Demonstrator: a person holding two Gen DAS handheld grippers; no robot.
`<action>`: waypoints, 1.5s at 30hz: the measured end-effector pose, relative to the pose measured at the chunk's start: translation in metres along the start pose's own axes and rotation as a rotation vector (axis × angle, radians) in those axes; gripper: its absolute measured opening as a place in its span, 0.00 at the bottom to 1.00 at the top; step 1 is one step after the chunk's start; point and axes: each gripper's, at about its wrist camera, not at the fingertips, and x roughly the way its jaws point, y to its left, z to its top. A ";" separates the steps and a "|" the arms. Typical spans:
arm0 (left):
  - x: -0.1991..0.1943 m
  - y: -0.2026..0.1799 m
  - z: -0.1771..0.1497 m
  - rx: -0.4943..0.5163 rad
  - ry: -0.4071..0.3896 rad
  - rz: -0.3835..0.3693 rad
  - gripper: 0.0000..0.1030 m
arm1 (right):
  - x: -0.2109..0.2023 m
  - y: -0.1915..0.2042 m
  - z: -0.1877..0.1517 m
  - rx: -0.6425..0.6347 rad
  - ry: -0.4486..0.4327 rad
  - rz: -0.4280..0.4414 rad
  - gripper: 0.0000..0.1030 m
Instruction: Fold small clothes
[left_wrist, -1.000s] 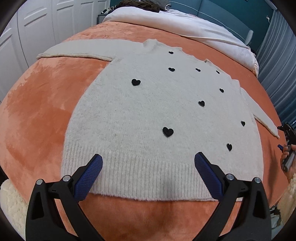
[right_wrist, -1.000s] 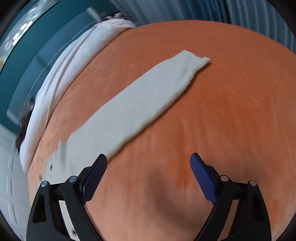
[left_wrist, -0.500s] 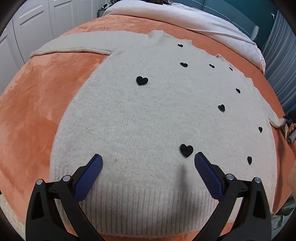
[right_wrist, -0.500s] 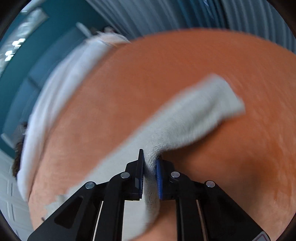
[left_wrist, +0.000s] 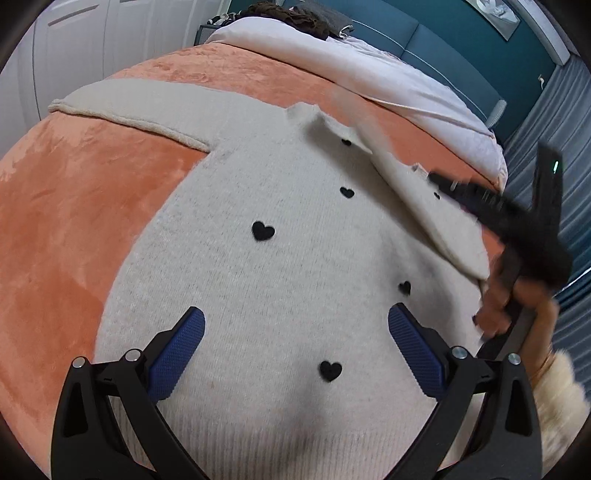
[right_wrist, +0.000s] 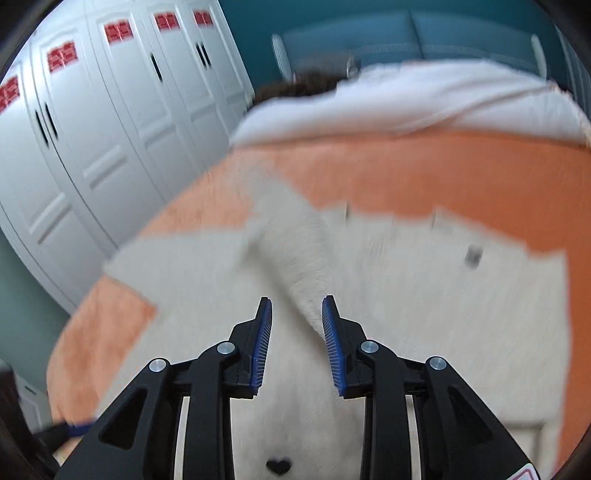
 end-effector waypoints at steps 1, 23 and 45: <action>0.002 0.000 0.008 -0.011 -0.009 -0.014 0.95 | 0.004 -0.003 -0.015 0.015 0.020 -0.020 0.27; 0.155 -0.024 0.192 -0.237 -0.060 -0.213 0.00 | -0.044 -0.166 -0.066 0.687 -0.109 -0.098 0.11; 0.197 -0.006 0.160 -0.463 0.075 -0.350 0.09 | -0.051 -0.190 -0.102 0.698 -0.193 -0.163 0.07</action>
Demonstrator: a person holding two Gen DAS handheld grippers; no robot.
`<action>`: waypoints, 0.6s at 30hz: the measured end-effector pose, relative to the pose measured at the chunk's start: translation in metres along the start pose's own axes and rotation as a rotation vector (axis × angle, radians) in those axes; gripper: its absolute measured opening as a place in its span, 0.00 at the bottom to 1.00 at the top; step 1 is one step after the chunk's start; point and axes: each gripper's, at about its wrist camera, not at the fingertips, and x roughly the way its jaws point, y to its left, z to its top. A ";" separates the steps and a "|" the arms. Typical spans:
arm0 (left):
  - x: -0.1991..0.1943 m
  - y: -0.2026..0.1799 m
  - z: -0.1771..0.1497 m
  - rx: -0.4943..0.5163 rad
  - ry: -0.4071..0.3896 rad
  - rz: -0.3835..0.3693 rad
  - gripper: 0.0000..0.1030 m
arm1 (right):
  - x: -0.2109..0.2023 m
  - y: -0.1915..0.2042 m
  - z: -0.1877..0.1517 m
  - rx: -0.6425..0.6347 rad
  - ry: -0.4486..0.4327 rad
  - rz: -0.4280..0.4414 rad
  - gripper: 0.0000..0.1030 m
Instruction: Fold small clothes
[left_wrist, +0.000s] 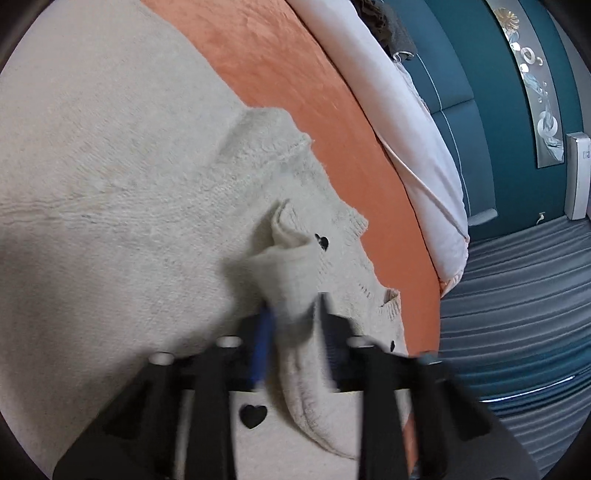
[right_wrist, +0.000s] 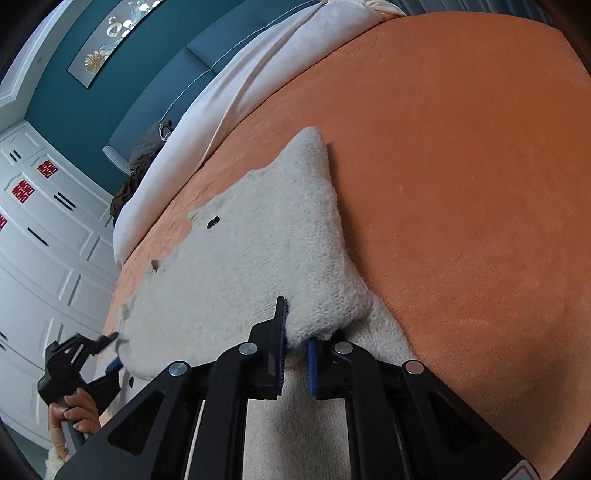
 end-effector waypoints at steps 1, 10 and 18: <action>-0.009 -0.004 -0.001 0.012 -0.040 -0.020 0.09 | 0.000 -0.001 0.000 0.008 -0.003 0.010 0.07; -0.030 0.039 -0.024 0.092 -0.126 0.101 0.08 | -0.008 -0.013 -0.003 0.024 -0.011 0.027 0.05; -0.030 0.044 -0.026 0.190 -0.164 0.062 0.09 | -0.012 -0.040 0.017 0.095 -0.011 -0.049 0.02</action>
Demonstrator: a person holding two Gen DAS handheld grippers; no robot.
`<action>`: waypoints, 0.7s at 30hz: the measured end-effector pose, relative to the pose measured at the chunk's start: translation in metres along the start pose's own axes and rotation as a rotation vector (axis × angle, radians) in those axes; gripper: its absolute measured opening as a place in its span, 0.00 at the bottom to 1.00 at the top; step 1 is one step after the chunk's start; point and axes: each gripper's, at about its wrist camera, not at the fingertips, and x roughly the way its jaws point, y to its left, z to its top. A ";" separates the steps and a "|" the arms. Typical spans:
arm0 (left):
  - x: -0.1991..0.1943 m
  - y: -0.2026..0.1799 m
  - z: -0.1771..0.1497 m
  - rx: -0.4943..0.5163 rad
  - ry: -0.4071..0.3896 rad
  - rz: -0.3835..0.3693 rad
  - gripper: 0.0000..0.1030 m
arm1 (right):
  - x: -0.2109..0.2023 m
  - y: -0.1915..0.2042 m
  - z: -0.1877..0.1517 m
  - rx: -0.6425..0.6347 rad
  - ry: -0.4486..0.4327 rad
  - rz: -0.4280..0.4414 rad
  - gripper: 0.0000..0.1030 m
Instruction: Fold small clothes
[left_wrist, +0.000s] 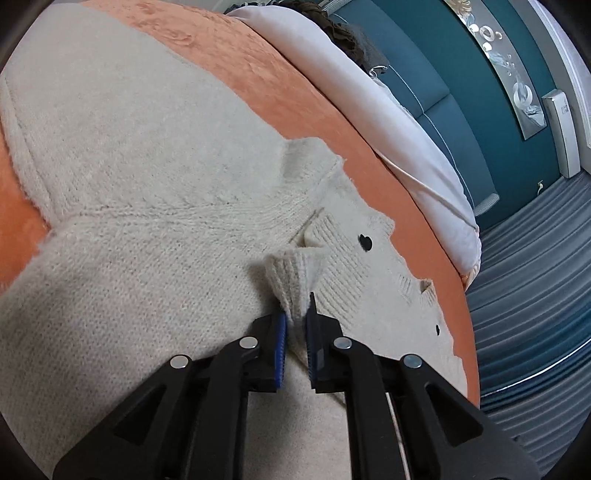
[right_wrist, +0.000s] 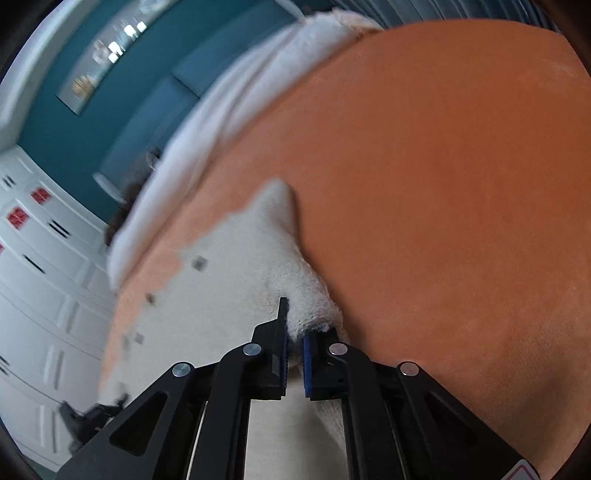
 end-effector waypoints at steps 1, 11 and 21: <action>0.000 0.000 0.000 0.001 0.001 0.003 0.09 | -0.002 -0.005 0.001 0.052 -0.004 0.038 0.03; -0.003 -0.007 -0.008 0.084 -0.023 0.018 0.11 | -0.023 0.025 0.005 -0.128 0.059 -0.045 0.07; -0.002 -0.007 -0.012 0.097 -0.055 -0.003 0.13 | -0.005 0.172 -0.020 -0.434 0.063 0.015 0.15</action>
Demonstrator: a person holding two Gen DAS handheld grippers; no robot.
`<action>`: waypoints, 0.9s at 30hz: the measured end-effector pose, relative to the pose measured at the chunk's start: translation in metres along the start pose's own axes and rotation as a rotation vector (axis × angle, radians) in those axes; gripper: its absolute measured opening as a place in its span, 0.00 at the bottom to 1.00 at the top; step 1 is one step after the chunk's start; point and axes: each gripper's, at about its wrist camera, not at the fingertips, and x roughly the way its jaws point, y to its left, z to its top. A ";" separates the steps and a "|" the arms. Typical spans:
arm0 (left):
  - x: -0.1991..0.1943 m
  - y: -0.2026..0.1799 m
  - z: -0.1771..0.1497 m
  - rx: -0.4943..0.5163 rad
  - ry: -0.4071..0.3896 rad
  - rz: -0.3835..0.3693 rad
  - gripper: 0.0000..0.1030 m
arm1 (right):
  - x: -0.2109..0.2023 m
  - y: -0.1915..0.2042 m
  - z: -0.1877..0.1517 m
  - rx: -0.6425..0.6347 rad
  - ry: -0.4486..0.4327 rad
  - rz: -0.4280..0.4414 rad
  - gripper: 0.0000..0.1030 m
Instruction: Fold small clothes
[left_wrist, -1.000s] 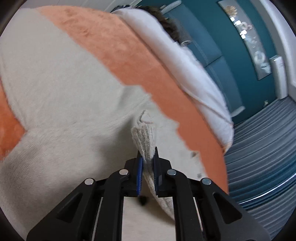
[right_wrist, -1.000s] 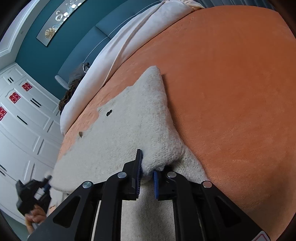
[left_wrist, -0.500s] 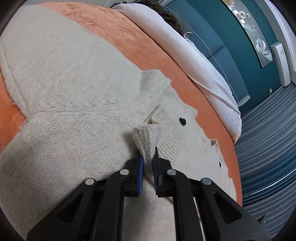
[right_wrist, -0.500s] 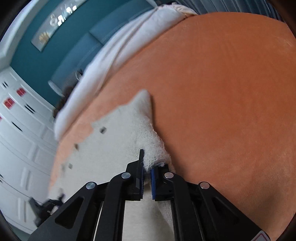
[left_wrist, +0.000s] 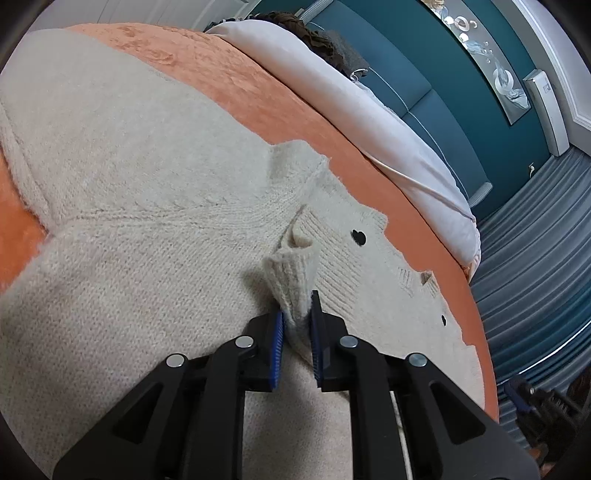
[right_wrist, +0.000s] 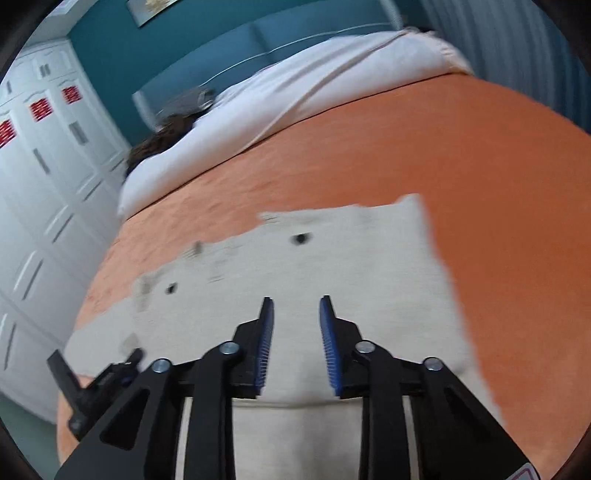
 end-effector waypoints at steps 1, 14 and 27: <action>0.000 0.000 0.000 0.000 -0.002 -0.002 0.13 | 0.023 0.024 0.004 -0.051 0.051 0.057 0.12; -0.001 0.005 -0.004 0.013 -0.024 -0.037 0.13 | 0.082 -0.114 0.046 0.064 0.155 -0.035 0.00; -0.002 0.003 -0.004 0.027 -0.027 -0.024 0.14 | -0.005 -0.129 -0.001 0.029 0.026 -0.237 0.20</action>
